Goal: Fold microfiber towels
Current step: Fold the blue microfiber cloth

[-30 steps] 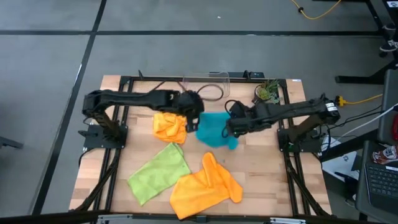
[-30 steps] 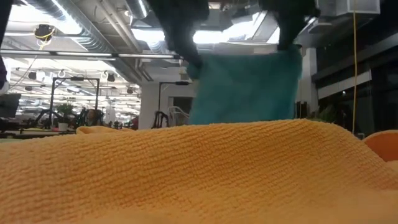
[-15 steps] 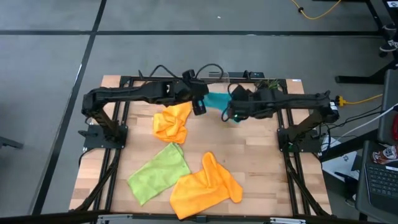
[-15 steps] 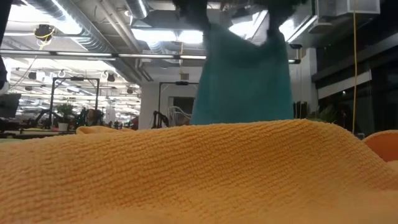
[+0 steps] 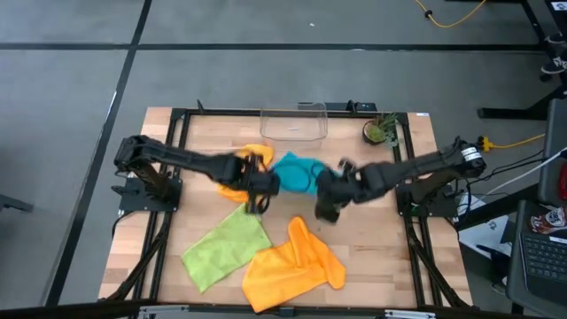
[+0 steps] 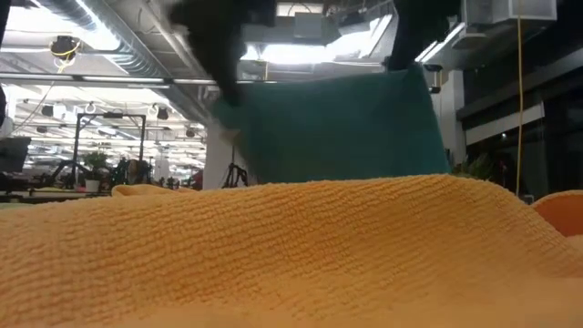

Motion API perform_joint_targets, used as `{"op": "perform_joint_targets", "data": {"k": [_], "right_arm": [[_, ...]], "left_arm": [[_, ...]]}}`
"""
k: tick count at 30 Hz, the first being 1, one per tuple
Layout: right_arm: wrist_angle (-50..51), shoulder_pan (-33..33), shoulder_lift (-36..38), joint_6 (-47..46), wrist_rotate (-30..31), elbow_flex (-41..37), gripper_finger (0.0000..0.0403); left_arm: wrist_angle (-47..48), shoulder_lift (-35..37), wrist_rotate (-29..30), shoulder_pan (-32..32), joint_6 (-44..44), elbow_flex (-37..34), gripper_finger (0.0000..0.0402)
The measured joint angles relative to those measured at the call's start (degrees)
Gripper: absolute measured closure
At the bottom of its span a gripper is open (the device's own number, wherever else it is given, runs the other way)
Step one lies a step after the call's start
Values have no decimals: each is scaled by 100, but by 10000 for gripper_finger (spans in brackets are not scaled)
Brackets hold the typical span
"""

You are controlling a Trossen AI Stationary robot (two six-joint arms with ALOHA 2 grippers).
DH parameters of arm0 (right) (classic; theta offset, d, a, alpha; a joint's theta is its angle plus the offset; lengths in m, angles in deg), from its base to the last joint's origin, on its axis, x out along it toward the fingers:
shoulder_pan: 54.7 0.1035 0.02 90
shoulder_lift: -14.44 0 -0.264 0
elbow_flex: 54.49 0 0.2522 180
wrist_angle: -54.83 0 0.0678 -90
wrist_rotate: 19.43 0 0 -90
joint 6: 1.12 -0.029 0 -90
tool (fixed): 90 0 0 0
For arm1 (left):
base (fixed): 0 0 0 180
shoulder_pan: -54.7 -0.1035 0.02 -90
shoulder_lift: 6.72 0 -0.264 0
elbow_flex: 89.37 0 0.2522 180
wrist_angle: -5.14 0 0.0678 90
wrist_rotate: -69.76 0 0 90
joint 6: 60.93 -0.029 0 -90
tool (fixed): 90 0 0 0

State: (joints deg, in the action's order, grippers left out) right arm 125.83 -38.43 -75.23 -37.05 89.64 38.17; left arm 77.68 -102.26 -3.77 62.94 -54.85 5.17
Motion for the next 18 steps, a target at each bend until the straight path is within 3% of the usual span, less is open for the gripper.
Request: {"op": "perform_joint_targets", "data": {"k": [4,8,11,14,18], "right_arm": [[-1174,337,6,-424,-652,-530,401],[-1880,542,4,-890,-731,-919,401],[-1975,603,4,-1025,-707,-979,401],[-1536,539,19,-981,-512,-815,401],[59,222,42,-545,396,-145,401]], "left_arm": [[-389,13,-445,412,-18,-357,401],[-862,13,-857,656,-20,-564,401],[-972,11,-845,667,-150,-627,401],[-962,11,-326,448,-664,-446,401],[-956,11,883,-173,-1870,170,401]]}}
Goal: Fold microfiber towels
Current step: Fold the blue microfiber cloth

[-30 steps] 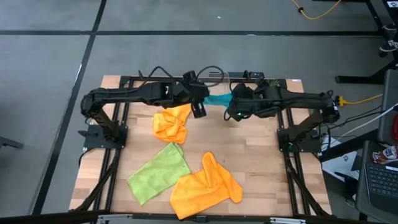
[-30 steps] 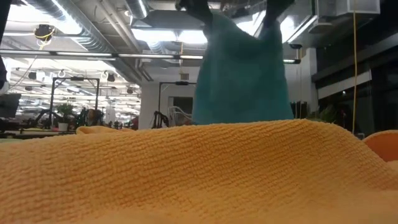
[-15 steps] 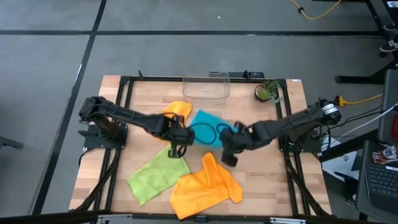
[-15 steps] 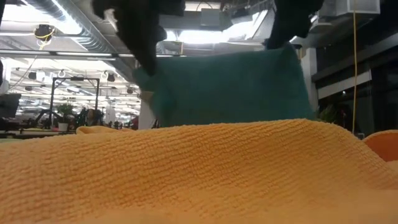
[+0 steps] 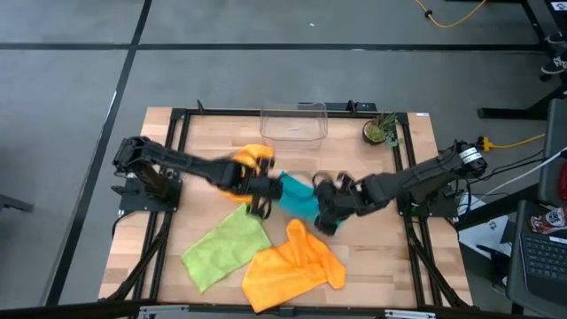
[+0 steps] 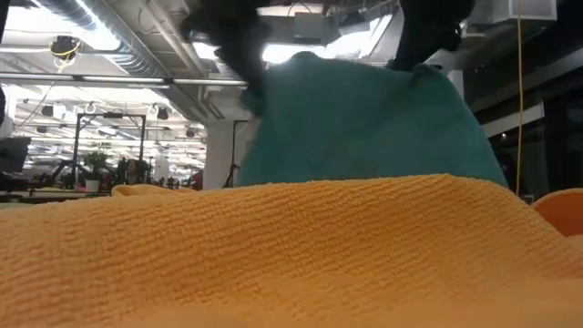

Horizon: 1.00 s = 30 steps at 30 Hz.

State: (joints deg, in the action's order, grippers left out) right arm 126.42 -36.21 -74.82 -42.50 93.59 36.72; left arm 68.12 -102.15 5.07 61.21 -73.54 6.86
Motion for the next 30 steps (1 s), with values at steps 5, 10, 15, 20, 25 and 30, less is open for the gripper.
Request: {"op": "perform_joint_targets", "data": {"k": [5,10,15,20,25,30], "right_arm": [[2145,-462,2,288,1437,1331,401],[2687,-561,28,696,1937,2369,401],[2663,-560,16,806,1751,2498,401],[2063,-402,-2,409,1096,1592,401],[316,5,-8,90,-85,187,401],[-1663,424,-13,-298,-921,-777,401]], "left_arm": [[81,0,635,-912,-561,1105,401],[404,5,541,-1139,-239,2037,401],[762,-1,185,-994,246,2069,401],[933,-40,-455,-570,1378,1251,401],[879,-34,-603,49,2194,105,401],[624,-37,-1218,597,2724,-680,401]]}}
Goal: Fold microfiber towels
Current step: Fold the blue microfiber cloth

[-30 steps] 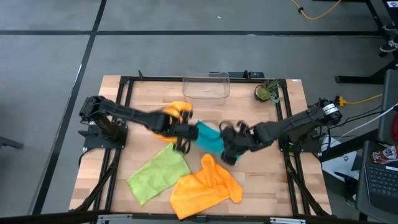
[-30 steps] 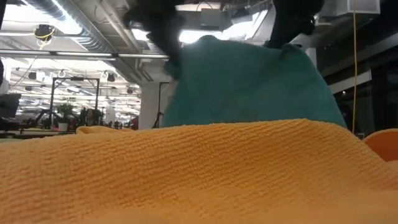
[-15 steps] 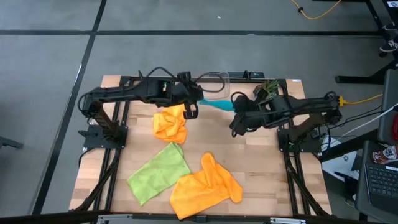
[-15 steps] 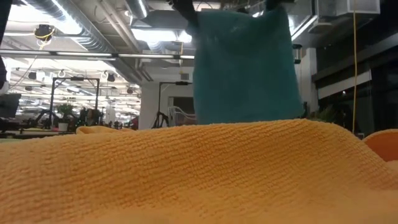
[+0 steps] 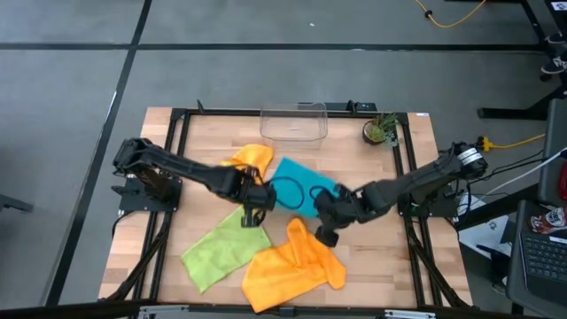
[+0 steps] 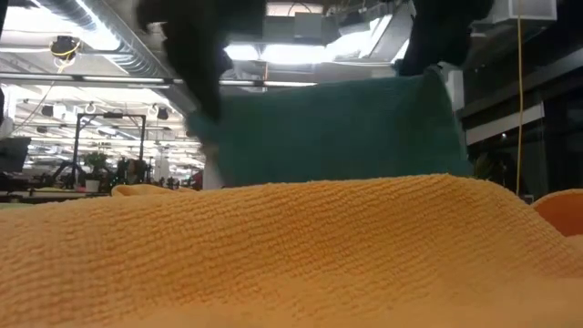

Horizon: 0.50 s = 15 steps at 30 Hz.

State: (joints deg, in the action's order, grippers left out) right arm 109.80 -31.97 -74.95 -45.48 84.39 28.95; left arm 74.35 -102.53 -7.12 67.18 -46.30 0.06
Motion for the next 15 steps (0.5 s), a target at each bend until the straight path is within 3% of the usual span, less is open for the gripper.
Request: {"op": "perform_joint_targets", "data": {"k": [7,13,15], "right_arm": [[-935,372,0,-1084,-45,-545,401],[-846,490,2,-2057,36,-628,401],[-658,492,2,-2324,340,-628,401]], "left_arm": [[-733,3,-70,447,428,-413,401],[-1209,4,156,149,-206,-413,401],[-1396,-7,272,-9,-527,-413,401]]}}
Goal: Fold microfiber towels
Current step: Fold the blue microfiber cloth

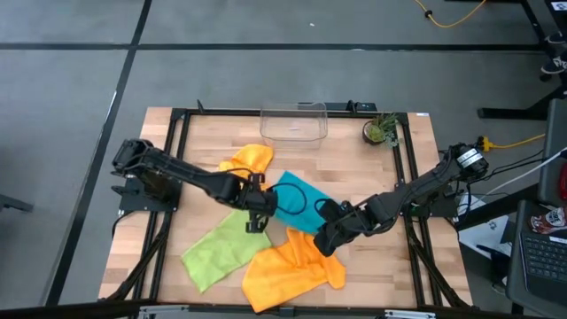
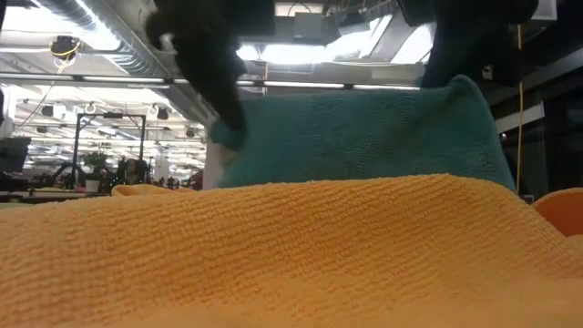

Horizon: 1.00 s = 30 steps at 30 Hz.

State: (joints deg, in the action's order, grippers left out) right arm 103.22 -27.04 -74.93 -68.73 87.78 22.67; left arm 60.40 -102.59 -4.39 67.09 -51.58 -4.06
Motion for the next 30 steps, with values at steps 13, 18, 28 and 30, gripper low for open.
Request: {"op": "perform_joint_targets", "data": {"k": [13,18,28,30], "right_arm": [[1122,-9,-207,-1905,434,-4,401],[1558,-7,-497,-2399,680,-4,401],[1773,-46,-898,-2669,830,-4,399],[1808,-52,-890,-2669,827,-2,388]], "left_arm": [[-1091,-849,185,-798,-1691,-3,402],[-1410,-999,519,-945,-1780,-4,402],[-1690,-999,116,-1278,-2187,-1,401],[-1772,-998,-107,-1333,-2191,-4,401]]}}
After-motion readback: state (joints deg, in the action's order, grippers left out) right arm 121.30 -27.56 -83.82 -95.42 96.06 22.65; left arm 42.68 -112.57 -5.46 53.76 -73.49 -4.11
